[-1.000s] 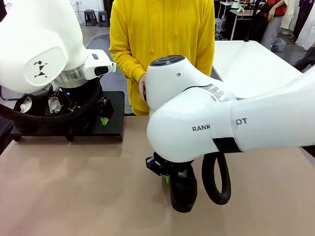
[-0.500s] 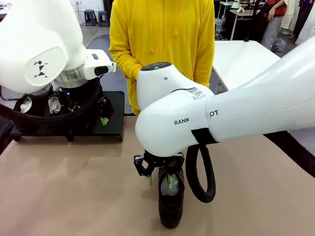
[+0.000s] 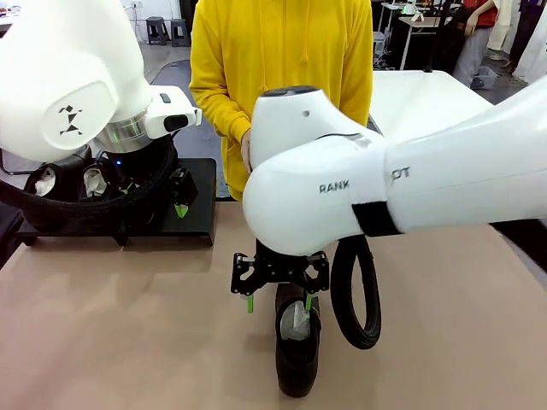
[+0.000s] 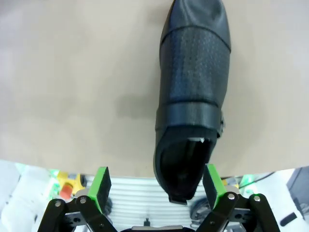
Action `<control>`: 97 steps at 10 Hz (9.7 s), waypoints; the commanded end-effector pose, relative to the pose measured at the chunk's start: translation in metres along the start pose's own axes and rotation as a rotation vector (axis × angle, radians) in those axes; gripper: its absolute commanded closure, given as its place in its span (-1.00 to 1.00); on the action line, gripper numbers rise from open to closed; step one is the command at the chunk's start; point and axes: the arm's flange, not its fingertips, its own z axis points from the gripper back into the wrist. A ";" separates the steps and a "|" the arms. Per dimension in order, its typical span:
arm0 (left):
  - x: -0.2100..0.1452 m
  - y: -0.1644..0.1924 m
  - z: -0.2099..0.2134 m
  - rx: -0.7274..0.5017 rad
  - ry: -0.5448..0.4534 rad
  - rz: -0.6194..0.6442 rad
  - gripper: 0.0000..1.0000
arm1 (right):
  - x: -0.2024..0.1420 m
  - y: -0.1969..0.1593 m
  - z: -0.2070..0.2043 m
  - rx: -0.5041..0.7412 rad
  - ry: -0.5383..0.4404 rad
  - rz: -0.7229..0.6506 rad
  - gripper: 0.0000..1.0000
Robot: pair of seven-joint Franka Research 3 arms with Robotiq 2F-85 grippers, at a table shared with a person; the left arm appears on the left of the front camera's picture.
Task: Organize the shoes by placing them on the stand.
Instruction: Pick up one Shoe and place it in the middle of the table, then place the Shoe from the middle of the table onto the Shoes Stand.
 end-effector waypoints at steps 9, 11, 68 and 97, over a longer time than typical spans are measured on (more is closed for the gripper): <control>-0.002 0.002 0.000 -0.009 -0.011 0.002 -1.00 | 0.007 0.005 -0.008 -0.023 -0.025 -0.017 -1.00; -0.002 0.002 0.000 -0.009 -0.011 0.002 -1.00 | 0.007 0.005 -0.008 -0.023 -0.025 -0.017 -1.00; -0.034 -0.156 -0.063 -0.088 0.037 0.177 1.00 | 0.013 -0.279 0.068 0.119 -0.162 -0.673 -1.00; 0.090 0.009 -0.141 0.278 -0.274 0.551 0.54 | 0.013 -0.279 0.068 0.119 -0.162 -0.673 -1.00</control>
